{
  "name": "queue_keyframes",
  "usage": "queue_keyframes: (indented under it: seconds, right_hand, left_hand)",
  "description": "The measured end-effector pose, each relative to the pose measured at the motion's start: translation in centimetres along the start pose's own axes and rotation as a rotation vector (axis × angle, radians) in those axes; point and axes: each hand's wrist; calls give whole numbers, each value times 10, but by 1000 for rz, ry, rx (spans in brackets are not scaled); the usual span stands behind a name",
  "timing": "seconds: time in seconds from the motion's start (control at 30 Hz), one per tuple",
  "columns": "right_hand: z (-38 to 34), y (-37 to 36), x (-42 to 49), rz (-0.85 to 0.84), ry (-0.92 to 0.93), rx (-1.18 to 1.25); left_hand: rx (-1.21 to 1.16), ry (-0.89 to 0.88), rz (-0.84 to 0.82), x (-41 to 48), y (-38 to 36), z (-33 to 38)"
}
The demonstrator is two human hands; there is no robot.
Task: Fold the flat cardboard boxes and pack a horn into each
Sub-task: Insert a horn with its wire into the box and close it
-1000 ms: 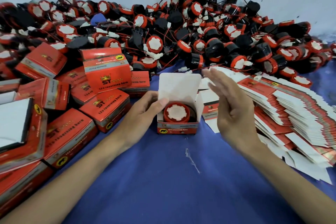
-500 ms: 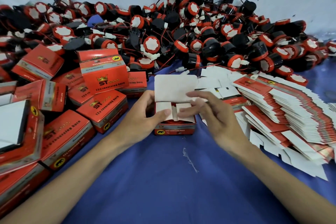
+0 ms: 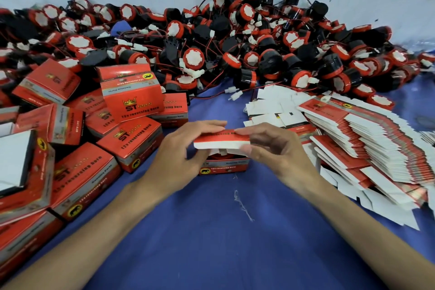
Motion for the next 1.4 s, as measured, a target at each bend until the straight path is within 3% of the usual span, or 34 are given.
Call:
queue_keyframes:
  seconds: [0.07, 0.17, 0.27, 0.4, 0.53, 0.6, 0.83, 0.93, 1.1, 1.4]
  right_hand:
    - [3, -1, -1, -6, -7, -34]
    - [6, -5, -2, 47, 24, -111]
    - [6, -8, -1, 151, 129, -285]
    - [5, -13, -4, 306, 453, -784]
    - [-3, -6, -8, 371, 497, -1208]
    - [-3, -1, -7, 333, 497, -1188]
    - [13, -3, -8, 145, 435, -668]
    - [15, -3, -7, 156, 487, -719]
    - [19, 1, -5, 178, 649, -927]
    - [19, 5, 0, 162, 592, -808]
  left_hand:
    - [62, -106, -63, -3, 1, 1]
    - [86, -113, -162, -5, 5, -1]
    - [132, -149, -122, -2, 5, -3]
    - [131, -216, -93, -1, 3, -8]
    - [180, -287, -105, -1, 4, -10]
    - [220, -303, -116, 0, 4, -11]
    - [207, -296, -243, -3, 7, -17]
    - [152, -214, -313, -4, 10, -19]
    - [315, -334, -246, -2, 10, -14]
    - [586, -329, -239, -8, 10, -7]
Point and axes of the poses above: each hand's wrist, its own x-axis towards the middle knuckle, its own y-axis out of the back of the hand, z = x × y, and after that the axes turned 4 degrees about -y, right-handed
